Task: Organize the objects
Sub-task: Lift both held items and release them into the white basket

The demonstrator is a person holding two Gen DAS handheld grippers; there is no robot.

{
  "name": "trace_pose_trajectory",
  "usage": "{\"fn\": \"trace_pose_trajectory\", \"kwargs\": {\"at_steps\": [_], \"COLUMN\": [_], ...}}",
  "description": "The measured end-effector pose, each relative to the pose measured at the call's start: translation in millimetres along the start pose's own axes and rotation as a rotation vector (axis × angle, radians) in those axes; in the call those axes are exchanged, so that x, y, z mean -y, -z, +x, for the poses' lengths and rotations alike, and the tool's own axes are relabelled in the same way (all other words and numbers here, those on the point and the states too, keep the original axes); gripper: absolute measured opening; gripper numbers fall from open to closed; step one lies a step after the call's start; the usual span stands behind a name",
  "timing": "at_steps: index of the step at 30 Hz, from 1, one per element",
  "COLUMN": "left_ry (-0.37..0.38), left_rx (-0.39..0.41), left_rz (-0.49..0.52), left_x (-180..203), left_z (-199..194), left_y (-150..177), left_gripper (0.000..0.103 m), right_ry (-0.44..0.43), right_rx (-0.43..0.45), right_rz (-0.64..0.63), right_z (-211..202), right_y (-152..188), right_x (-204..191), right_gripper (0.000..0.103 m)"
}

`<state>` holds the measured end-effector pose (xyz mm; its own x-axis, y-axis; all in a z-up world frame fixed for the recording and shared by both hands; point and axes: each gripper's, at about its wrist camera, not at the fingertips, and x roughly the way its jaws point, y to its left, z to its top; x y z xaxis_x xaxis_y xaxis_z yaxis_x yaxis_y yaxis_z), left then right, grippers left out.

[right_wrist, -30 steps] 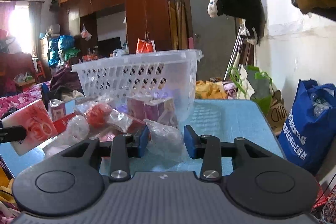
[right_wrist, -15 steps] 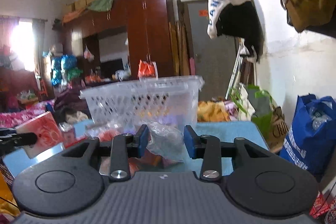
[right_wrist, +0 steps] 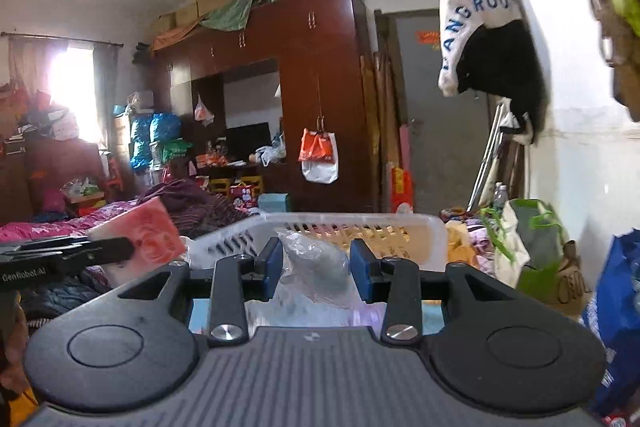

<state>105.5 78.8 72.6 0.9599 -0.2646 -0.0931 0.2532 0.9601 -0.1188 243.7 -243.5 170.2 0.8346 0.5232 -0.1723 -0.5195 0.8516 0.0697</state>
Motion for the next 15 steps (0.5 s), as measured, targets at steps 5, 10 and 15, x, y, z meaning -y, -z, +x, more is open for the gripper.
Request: {"fn": "trace_pose_trajectory", "kwargs": {"at_steps": [5, 10, 15], "left_ry": [-0.024, -0.062, -0.089], "left_rx": [-0.062, -0.138, -0.171], "left_rz": [-0.029, -0.016, -0.041], "left_x": [-9.0, -11.2, -18.8], "left_z": [57.2, 99.5, 116.5], "left_y": [-30.5, -30.4, -17.1], "left_gripper": [0.031, 0.031, 0.036], "right_ry": [0.029, 0.091, 0.102], "right_rx": [-0.066, -0.125, -0.163], "right_rz": [0.016, -0.005, -0.023], "right_z": [53.9, 85.3, 92.8], "right_y": [-22.8, -19.9, -11.1], "right_x": [6.6, 8.3, 7.6], "right_gripper": [0.041, 0.041, 0.041]}}
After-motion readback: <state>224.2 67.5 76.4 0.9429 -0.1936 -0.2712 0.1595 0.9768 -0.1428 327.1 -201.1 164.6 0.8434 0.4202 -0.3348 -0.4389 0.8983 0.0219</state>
